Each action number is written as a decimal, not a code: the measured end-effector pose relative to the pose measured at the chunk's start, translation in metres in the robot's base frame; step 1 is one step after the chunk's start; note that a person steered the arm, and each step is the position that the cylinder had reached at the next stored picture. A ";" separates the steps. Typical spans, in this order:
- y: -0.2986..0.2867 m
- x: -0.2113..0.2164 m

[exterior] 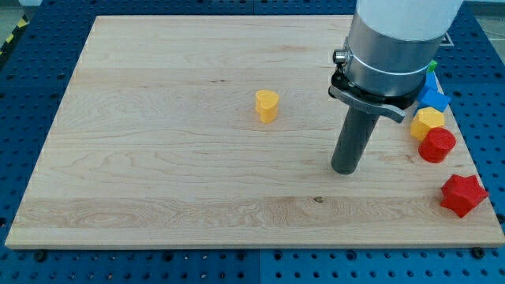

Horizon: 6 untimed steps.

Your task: Point arm above red star

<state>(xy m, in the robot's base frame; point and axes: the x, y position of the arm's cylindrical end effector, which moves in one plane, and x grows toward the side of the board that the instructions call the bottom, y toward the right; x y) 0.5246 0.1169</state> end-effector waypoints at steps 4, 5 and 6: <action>0.056 0.010; 0.073 0.010; 0.073 0.010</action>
<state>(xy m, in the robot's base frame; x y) 0.5347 0.1898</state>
